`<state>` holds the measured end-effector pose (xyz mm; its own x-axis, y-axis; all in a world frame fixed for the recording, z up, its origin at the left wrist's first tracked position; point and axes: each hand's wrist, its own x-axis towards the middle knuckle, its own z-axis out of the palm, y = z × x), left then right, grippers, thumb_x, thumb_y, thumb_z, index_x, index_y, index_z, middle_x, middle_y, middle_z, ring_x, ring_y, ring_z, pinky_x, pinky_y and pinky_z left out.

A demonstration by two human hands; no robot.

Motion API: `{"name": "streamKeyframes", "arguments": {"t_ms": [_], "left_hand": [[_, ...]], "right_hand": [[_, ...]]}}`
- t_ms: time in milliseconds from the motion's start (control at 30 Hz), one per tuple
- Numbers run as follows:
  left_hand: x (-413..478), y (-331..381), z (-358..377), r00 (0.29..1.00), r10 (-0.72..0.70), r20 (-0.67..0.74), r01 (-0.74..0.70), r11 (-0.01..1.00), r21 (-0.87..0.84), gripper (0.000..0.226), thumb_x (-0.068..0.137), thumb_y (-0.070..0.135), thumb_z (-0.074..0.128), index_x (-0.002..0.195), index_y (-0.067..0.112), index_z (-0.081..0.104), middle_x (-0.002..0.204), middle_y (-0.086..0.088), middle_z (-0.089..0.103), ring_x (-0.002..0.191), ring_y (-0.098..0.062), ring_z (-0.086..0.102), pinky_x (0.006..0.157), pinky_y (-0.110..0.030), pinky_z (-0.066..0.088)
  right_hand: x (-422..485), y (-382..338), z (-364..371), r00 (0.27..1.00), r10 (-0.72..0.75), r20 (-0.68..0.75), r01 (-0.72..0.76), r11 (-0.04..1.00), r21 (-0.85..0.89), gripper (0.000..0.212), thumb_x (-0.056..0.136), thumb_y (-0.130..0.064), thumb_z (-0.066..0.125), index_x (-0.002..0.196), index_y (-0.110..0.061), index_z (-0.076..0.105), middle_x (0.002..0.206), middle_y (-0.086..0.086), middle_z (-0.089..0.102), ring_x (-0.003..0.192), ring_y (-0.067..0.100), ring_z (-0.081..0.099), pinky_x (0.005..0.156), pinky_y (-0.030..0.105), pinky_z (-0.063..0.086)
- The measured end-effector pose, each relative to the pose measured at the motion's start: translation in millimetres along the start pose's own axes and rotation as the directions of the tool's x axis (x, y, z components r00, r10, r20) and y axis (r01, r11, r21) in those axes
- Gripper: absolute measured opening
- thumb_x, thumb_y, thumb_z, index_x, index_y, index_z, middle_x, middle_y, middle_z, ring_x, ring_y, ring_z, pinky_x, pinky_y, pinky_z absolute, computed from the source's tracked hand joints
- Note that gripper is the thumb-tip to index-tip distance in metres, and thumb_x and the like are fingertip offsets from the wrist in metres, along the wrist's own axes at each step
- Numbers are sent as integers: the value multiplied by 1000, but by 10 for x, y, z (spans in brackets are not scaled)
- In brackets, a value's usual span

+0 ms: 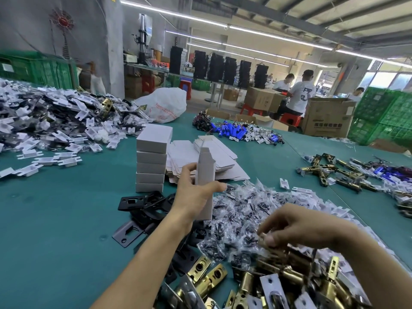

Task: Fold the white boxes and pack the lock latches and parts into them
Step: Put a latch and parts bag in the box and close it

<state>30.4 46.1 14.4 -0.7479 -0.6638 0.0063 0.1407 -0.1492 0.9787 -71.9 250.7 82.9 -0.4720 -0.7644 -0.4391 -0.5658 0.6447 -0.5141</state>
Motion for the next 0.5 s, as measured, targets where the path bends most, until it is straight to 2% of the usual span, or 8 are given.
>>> {"name": "streamKeyframes", "arguments": {"t_ms": [67,133,233,267,333,433,500], "left_hand": [[3,-42,-6,998,-36,49,34,999,40,81,59,28,88,131,30,50,116,0,60,93,-21,64,83,-51,60],[5,-61,-25,990,-70,120,63,996,62,68,68,22,89,128,27,56,114,0,63,85,-19,65,74,-43,63],[-27,-63,-48,944,-146,295,118,987,112,59,61,27,83,116,23,61,109,-6,64,81,-20,65,72,-44,60],[-51,-62,-49,920,-166,356,126,983,135,60,59,29,81,114,21,60,110,-8,63,82,-21,65,67,-40,61],[-97,-68,-52,873,-201,444,145,977,157,69,52,34,80,115,18,57,105,-12,61,79,-24,65,60,-36,59],[-118,-52,-88,825,-258,503,236,966,108,76,45,34,81,115,16,56,98,-14,59,75,-25,65,59,-37,60],[-117,-37,-127,801,-257,541,247,965,93,75,46,32,83,114,15,57,93,-11,63,72,-22,67,60,-37,60]], "right_hand": [[-39,18,-61,996,-70,-47,75,991,109,13,87,-26,70,98,-21,76,87,-6,75,78,6,66,70,19,48],[-61,23,-93,984,-115,-134,148,951,272,20,79,-25,72,97,-15,76,81,-2,73,73,10,62,65,20,45],[-42,31,-106,937,-135,-321,296,796,529,33,73,-17,70,102,-2,70,86,10,71,80,21,62,75,35,44],[-32,0,-106,910,-132,-394,359,726,587,33,72,-15,69,103,-2,68,87,10,71,81,22,63,74,34,46],[-5,-99,-100,838,-120,-532,491,592,639,29,72,-12,67,100,-5,64,86,7,72,80,19,66,69,28,55],[59,-224,-74,726,-111,-679,645,454,615,25,73,-11,63,98,-9,63,84,3,74,85,18,70,78,28,60],[103,-291,-57,673,-132,-728,717,359,598,24,75,-11,62,98,-10,63,85,2,74,86,17,71,79,27,59]]}}
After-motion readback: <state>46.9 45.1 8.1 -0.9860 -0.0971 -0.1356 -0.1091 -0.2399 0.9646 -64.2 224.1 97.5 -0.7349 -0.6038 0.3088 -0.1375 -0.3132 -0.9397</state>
